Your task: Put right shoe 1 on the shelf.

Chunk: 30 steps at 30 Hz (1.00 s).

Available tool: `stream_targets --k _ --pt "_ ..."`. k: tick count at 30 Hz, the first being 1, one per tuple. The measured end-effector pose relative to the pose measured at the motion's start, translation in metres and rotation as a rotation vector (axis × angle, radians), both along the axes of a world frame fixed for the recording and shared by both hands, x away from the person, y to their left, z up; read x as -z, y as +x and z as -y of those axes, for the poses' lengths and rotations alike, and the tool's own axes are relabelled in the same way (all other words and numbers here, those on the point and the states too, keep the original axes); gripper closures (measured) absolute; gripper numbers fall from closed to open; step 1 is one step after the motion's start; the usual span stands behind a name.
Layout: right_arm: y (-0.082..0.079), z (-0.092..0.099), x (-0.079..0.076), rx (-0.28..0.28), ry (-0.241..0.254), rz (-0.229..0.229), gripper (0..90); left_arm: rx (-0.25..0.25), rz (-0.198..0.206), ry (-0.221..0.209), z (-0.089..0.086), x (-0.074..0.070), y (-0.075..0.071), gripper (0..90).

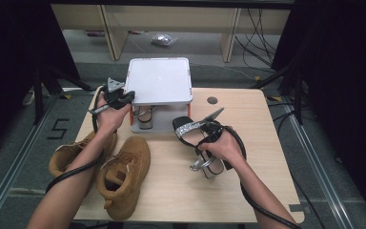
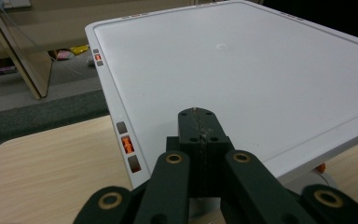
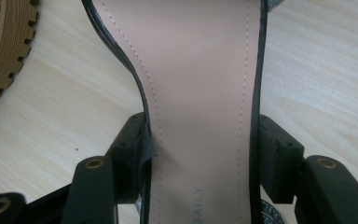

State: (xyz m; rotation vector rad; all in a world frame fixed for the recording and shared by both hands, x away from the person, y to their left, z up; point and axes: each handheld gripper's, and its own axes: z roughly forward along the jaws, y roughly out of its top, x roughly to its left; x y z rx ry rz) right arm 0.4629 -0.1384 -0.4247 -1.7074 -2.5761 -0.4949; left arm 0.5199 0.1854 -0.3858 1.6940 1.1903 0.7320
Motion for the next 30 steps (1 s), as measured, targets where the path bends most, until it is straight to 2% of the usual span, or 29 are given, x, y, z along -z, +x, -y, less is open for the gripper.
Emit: stream_targets --k 1,3,4,5,6,7,8,10,11,12,13,16,18,20,21,22,23,24,25,26,27,28,29,30 --pt "0.003 -0.001 0.002 -0.011 -0.013 0.016 44.1 0.0 -0.001 -0.001 0.0 0.0 0.0 89.8" --pt "0.004 -0.003 0.001 -0.005 -0.005 0.004 44.1 0.002 0.006 -0.01 0.0 0.001 0.0 89.8" --pt "0.005 -0.004 0.003 0.002 -0.002 0.019 44.0 0.002 0.006 -0.011 0.0 0.001 0.0 89.8" --pt "0.007 -0.003 0.002 -0.016 -0.01 0.005 44.1 0.002 0.004 -0.011 0.0 0.001 0.0 89.8" --pt "0.008 -0.004 0.002 -0.004 -0.006 0.003 44.1 0.001 -0.001 -0.008 0.0 0.0 0.0 89.8" --pt "0.008 -0.006 0.001 0.007 0.0 0.011 44.0 -0.001 -0.004 -0.008 0.0 0.0 0.0 89.8" --pt "0.011 -0.006 0.002 -0.018 0.01 0.035 44.1 -0.002 -0.004 -0.009 0.0 0.0 0.0 89.8" --pt "0.014 -0.007 0.001 -0.025 0.007 0.042 44.1 -0.002 -0.007 -0.008 0.0 0.0 0.0 89.8" --pt "0.014 -0.01 0.0 0.017 -0.014 0.019 44.0 -0.002 -0.009 -0.006 0.0 -0.001 0.001 89.8" --pt "0.015 -0.013 -0.001 0.034 -0.003 0.014 44.1 -0.001 -0.011 -0.004 0.0 -0.001 0.001 89.8" --pt "0.016 -0.014 0.0 0.016 -0.001 0.038 44.1 -0.001 -0.012 -0.006 0.0 -0.001 0.001 89.8" --pt "0.02 -0.018 -0.001 0.029 -0.011 0.033 44.1 -0.001 -0.014 -0.008 0.0 -0.001 0.001 89.8" --pt "0.023 -0.02 0.0 0.01 0.001 0.057 44.1 -0.002 -0.014 -0.009 0.0 -0.001 0.001 89.8" --pt "0.024 -0.024 -0.002 0.038 0.003 0.043 44.0 0.001 -0.008 -0.012 0.0 -0.001 0.001 89.8" --pt "0.026 -0.024 -0.001 0.031 0.001 0.062 44.1 0.0 -0.01 -0.008 0.0 -0.001 0.001 89.8" --pt "0.026 -0.026 -0.003 0.047 0.005 0.05 44.1 0.0 -0.01 -0.007 0.0 -0.001 0.001 89.8" --pt "0.028 -0.026 -0.001 0.031 0.015 0.067 44.0 0.001 -0.008 -0.014 0.0 0.0 0.001 89.8" --pt "0.029 -0.027 -0.002 0.051 -0.011 0.049 44.0 -0.002 -0.015 -0.012 -0.001 -0.001 0.001 89.8" --pt "0.03 -0.029 -0.001 0.055 -0.007 0.067 44.0 -0.002 -0.015 -0.012 -0.001 -0.001 0.001 89.8" --pt "0.032 -0.028 0.0 0.014 -0.009 0.087 44.1 -0.002 -0.016 -0.01 0.0 -0.001 0.001 89.8" --pt "0.032 -0.032 -0.002 0.053 -0.017 0.053 44.0 -0.002 -0.017 -0.01 0.0 -0.002 0.001 89.8" --pt "0.032 -0.034 -0.002 0.059 -0.006 0.056 44.0 -0.003 -0.017 -0.011 0.0 -0.002 0.001 89.8" --pt "0.034 -0.034 0.0 0.021 -0.003 0.109 44.1 -0.004 -0.016 -0.013 0.0 -0.001 0.001 89.8" --pt "0.034 -0.035 0.0 0.031 0.005 0.104 44.1 -0.004 -0.015 -0.011 0.0 -0.001 0.001 89.8"
